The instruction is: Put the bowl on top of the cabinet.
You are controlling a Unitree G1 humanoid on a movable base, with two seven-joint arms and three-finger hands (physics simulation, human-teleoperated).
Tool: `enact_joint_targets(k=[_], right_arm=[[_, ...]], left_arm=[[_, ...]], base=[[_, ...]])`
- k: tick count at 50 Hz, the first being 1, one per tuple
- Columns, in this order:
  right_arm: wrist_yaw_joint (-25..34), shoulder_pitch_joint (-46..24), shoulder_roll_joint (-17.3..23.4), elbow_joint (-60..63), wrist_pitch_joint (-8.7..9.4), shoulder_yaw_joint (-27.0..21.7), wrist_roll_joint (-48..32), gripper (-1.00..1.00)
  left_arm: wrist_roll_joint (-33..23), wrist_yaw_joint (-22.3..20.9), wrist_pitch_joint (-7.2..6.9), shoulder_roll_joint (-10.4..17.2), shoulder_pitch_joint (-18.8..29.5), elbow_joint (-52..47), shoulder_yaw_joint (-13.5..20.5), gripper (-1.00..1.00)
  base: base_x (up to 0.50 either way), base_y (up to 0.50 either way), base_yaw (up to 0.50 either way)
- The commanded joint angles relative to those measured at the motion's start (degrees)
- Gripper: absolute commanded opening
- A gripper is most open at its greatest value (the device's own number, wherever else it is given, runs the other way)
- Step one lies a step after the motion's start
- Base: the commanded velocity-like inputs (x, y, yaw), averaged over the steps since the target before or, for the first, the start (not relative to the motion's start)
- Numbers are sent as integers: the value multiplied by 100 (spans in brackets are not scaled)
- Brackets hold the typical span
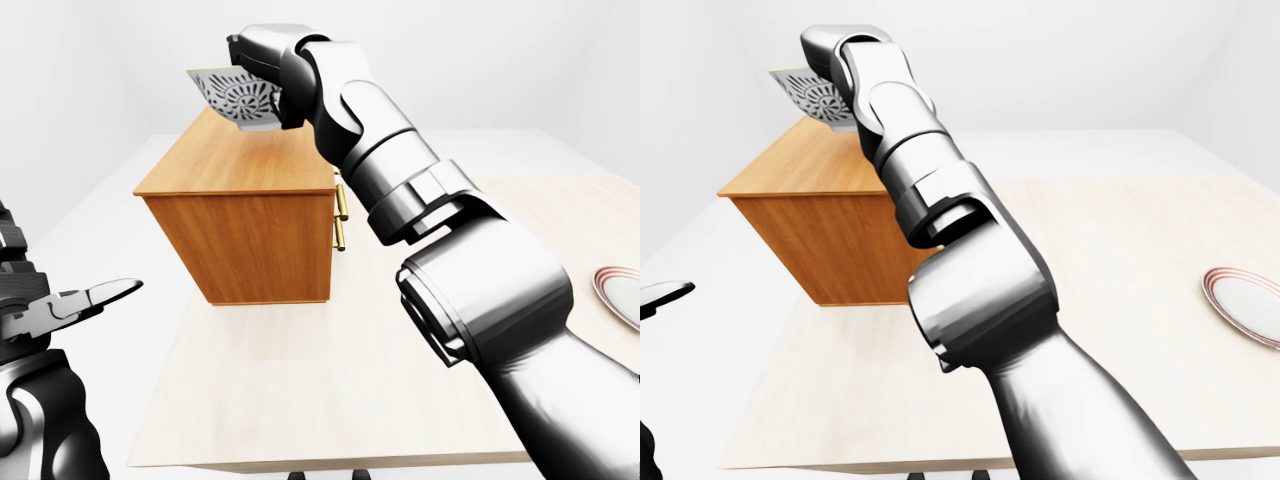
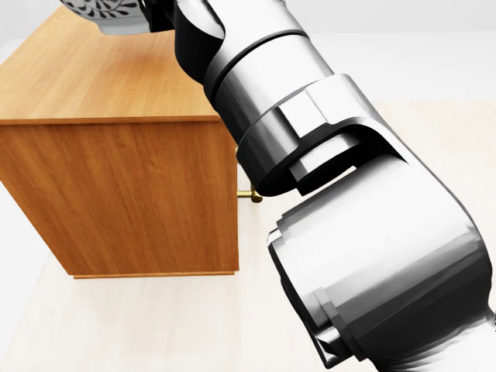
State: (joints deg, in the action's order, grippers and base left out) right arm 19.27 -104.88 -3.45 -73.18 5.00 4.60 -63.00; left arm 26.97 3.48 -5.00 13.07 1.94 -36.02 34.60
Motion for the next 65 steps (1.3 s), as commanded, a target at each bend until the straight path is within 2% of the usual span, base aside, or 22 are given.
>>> enact_joint_targets(k=[1,30,53,56,59,60,65], right_arm=[[-159,154,26,48,0,40,3,-100],[-167,734,21,-8,0,71,-436,-100],[-41,640,93,-4,0,52,-488,-100],[-39,597,118,0,0,43,-487,-76],[-45,614,128,-1,0,50,-501,-65],[-43,612,130,-1,0,50,-502,-48],[-37,582,139,-1,0,45,-510,-32]], left_arm=[[-7,1,0,-12,-9,-13,-20,100],[-7,-17,0,-25,-19,-17,-12,100],[-15,-13,0,-30,-15,-1,-40,100],[-35,-17,0,-32,-10,18,-55,100],[-6,-5,0,-20,-5,-11,-30,100],[-6,-4,0,-19,-3,-9,-31,100],[-26,-14,0,-34,-16,-4,-50,100]], base=[[0,0,0],[0,0,0],[0,0,0],[0,0,0],[0,0,0],[0,0,0],[0,0,0]])
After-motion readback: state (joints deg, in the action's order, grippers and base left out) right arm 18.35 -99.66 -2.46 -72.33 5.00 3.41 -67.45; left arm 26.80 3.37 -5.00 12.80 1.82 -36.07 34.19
